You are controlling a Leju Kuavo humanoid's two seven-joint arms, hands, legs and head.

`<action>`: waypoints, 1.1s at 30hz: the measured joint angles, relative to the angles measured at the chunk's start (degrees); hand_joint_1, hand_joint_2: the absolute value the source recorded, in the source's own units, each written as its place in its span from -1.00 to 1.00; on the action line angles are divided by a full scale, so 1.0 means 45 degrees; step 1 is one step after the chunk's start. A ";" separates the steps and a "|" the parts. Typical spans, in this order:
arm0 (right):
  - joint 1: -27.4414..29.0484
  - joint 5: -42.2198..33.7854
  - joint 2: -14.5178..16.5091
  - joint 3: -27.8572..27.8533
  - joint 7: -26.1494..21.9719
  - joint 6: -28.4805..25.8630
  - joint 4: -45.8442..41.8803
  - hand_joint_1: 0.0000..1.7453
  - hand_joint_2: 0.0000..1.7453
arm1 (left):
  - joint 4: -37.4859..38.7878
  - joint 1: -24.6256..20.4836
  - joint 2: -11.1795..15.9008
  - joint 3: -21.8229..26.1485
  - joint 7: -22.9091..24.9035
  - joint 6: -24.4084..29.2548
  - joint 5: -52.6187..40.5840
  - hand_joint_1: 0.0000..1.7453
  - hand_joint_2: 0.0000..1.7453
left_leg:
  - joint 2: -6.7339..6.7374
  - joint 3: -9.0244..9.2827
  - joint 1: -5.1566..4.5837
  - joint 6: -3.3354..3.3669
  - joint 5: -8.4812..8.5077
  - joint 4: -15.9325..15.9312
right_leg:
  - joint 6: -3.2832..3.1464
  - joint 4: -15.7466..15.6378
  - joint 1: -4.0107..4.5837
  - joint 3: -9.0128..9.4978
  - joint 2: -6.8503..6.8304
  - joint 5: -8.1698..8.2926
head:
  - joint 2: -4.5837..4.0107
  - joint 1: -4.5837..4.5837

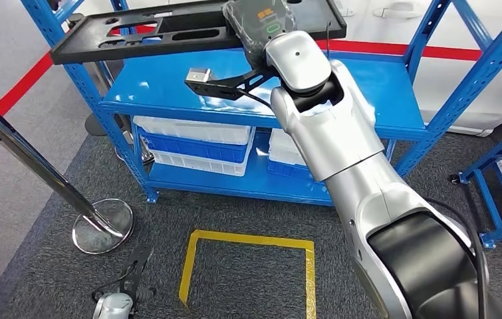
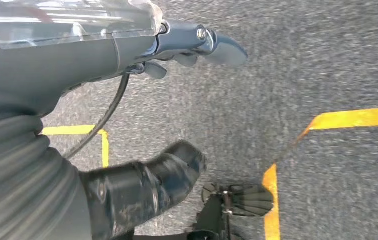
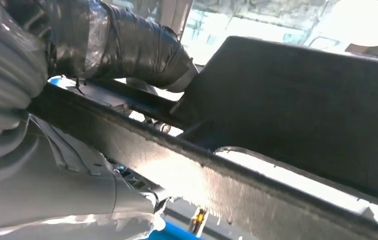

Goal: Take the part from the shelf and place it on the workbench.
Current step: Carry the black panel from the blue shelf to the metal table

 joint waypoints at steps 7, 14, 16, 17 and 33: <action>-0.0002 0.0006 -0.0002 0.0000 0.0027 0.0007 0.0183 1.00 1.00 | -0.0305 0.0080 0.0011 -0.0133 0.0422 0.0586 -0.0111 -1.00 1.00 | -0.0011 -0.0144 0.0139 -0.0336 -0.1859 0.3377 | -0.0126 0.0031 -0.0121 -0.1332 -0.0065 0.1114 | 0.0000 -0.0007; -0.0012 0.0006 0.0078 0.0000 0.0245 0.0070 0.0213 1.00 1.00 | -0.0605 0.0167 0.0134 -0.0743 -0.0217 0.0863 -0.0443 -1.00 1.00 | -0.0069 0.2048 0.0077 -0.0014 -0.1935 0.0163 | 0.0387 0.0348 -0.0122 -0.2105 -0.0060 0.1792 | 0.0000 0.0001; -0.0026 0.0009 0.0074 0.0000 0.0266 0.0063 0.0262 1.00 1.00 | -0.0535 0.0177 0.0119 -0.0735 -0.0409 0.0912 -0.0089 -1.00 1.00 | -0.0022 0.1820 0.0099 0.0216 -0.1638 0.0137 | 0.0519 0.0678 -0.0161 -0.2289 -0.0024 0.1274 | 0.0000 0.0002; -0.0029 0.0010 0.0069 0.0000 0.0272 0.0055 0.0290 1.00 1.00 | -0.0534 0.0194 0.0105 -0.0732 -0.0348 0.0970 0.0160 -1.00 1.00 | 0.0002 0.1648 0.0112 0.0305 -0.1467 0.0122 | 0.0563 0.1189 -0.0185 -0.2460 -0.0003 0.0667 | 0.0000 0.0002; -0.0152 0.0011 0.0163 0.0000 0.0213 -0.0022 0.0590 1.00 1.00 | -0.1808 0.0831 0.0123 -0.1073 0.1050 0.1129 0.1256 -1.00 1.00 | -0.0024 -0.0367 0.0046 -0.0095 -0.0958 0.0775 | -0.0245 -0.0227 0.0002 -0.0059 -0.0103 0.0269 | 0.0000 -0.0003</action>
